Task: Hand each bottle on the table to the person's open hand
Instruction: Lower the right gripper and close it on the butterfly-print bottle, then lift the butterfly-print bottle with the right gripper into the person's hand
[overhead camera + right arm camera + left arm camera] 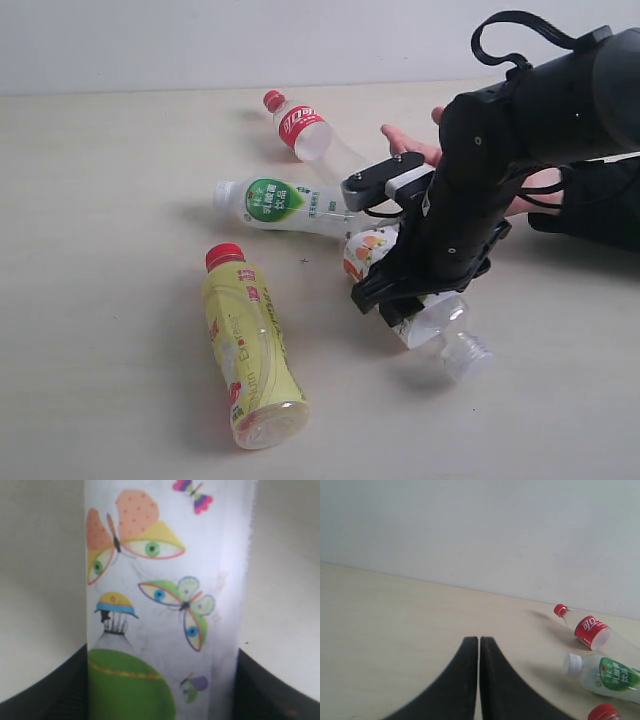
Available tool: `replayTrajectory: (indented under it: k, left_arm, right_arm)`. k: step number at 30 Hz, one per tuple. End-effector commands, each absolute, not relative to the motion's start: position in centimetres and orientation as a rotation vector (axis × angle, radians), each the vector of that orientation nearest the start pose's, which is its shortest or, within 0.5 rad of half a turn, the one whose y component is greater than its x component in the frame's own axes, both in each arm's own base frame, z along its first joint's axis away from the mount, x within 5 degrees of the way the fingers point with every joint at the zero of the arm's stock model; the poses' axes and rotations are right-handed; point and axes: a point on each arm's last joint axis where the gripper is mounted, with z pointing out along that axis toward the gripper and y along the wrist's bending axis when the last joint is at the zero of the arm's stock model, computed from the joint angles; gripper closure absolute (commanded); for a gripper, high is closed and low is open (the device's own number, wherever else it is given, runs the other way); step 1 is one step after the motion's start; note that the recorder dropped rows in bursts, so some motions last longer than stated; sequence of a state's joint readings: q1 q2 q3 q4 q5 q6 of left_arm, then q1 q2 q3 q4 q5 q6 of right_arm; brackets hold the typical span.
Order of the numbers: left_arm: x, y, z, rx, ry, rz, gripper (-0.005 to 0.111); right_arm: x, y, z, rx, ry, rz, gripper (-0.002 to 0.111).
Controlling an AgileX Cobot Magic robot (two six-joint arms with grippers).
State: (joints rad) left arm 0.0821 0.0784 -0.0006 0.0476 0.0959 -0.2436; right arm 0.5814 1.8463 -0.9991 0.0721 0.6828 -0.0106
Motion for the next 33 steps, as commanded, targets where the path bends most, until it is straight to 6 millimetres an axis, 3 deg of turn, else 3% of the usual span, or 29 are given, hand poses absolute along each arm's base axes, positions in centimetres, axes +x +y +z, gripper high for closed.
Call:
replayTrajectory:
  k: [1,7,12,15,18,21,27,33]
  left_arm:
    - [6.3,0.6,20.0,-0.239,1.637,-0.087,0.103]
    - [6.3,0.6,20.0,-0.239,1.637,-0.087,0.103]
    - [6.3,0.6,20.0,-0.239,1.637,-0.087,0.103]
    - [6.3,0.6,20.0,-0.239,1.637,-0.087,0.103]
    - [6.3,0.6,20.0,-0.239,1.637,-0.087,0.103]
    - [6.3,0.6,20.0,-0.239,1.637,-0.087,0.103]
    - [6.3,0.6,20.0,-0.239,1.637,-0.087,0.103]
    - [6.3,0.6,20.0,-0.239,1.637,-0.087,0.103]
  right_arm:
    - [26.3,17.9,15.9,-0.803,2.913,0.135,0.108]
    - [25.3,17.3,20.2,-0.768,2.947,0.149,0.108]
    - [23.1,16.0,26.7,-0.769,2.883,0.186,0.108]
    - [21.9,14.8,30.8,-0.659,2.758,0.214,0.108]
    - [21.5,13.7,33.0,-0.531,2.693,0.159,0.108]
    - [22.2,13.5,32.5,-0.505,2.697,0.083,0.108]
    - [25.3,14.5,28.4,-0.484,2.777,-0.119,0.108]
    - [27.9,15.5,24.9,-0.439,2.774,-0.204,0.108]
